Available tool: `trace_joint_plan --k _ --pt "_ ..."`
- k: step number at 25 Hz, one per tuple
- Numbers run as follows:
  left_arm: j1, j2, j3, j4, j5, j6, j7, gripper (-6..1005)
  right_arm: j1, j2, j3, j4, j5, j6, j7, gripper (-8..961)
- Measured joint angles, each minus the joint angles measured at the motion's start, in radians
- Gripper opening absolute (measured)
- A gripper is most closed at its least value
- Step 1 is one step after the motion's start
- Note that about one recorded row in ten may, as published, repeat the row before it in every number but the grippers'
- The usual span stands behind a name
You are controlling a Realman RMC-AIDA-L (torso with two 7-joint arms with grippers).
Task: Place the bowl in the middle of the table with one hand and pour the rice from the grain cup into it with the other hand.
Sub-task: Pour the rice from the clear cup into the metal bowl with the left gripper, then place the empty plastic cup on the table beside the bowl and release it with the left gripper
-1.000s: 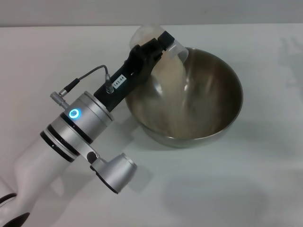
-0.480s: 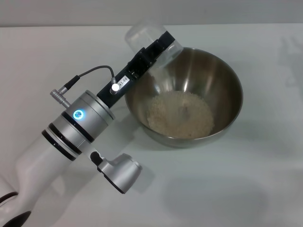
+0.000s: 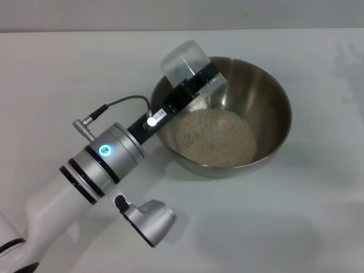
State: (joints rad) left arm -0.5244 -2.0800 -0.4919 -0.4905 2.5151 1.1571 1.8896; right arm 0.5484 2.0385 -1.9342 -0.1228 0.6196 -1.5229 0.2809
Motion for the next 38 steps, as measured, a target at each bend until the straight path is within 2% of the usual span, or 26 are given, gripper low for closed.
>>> trace_joint_plan --k 3,5,13,15,16,17,23,27,32,38 --pt "0.009 0.0 -0.039 -0.014 -0.007 0.009 -0.07 39 0.002 -0.002 0.0 0.0 0.0 0.0 0.0 232" --pt "0.021 0.0 -0.077 -0.031 -0.01 0.018 -0.179 39 0.003 -0.002 0.0 0.0 0.0 0.001 0.0 232" --pt "0.079 0.0 -0.192 -0.046 -0.035 0.069 -0.896 41 0.004 -0.003 0.0 0.005 0.0 0.002 0.0 231" --pt "0.082 0.0 -0.197 -0.043 -0.047 0.068 -0.963 41 0.004 -0.003 0.0 0.005 0.0 0.003 0.0 233" --pt "0.085 0.0 -0.203 -0.028 -0.09 0.06 -1.116 41 0.004 -0.003 0.0 0.005 0.0 0.003 0.0 235" --pt "0.085 0.0 -0.203 -0.019 -0.118 0.052 -1.176 41 0.004 -0.003 0.0 0.005 0.0 0.003 0.0 237" --pt "0.087 0.0 -0.202 0.045 -0.267 -0.012 -1.47 43 0.002 -0.003 0.0 0.002 0.0 0.003 0.0 249" --pt "0.093 0.0 -0.203 0.115 -0.315 -0.083 -1.678 43 -0.001 -0.003 0.0 0.001 0.0 0.003 0.0 256" --pt "0.107 0.0 -0.202 0.145 -0.321 -0.127 -1.781 44 -0.004 -0.001 -0.001 0.0 0.0 -0.003 0.0 266" --pt "0.119 0.0 -0.198 0.146 -0.322 -0.188 -1.795 46 -0.005 0.001 -0.007 0.0 0.0 -0.005 0.0 278"
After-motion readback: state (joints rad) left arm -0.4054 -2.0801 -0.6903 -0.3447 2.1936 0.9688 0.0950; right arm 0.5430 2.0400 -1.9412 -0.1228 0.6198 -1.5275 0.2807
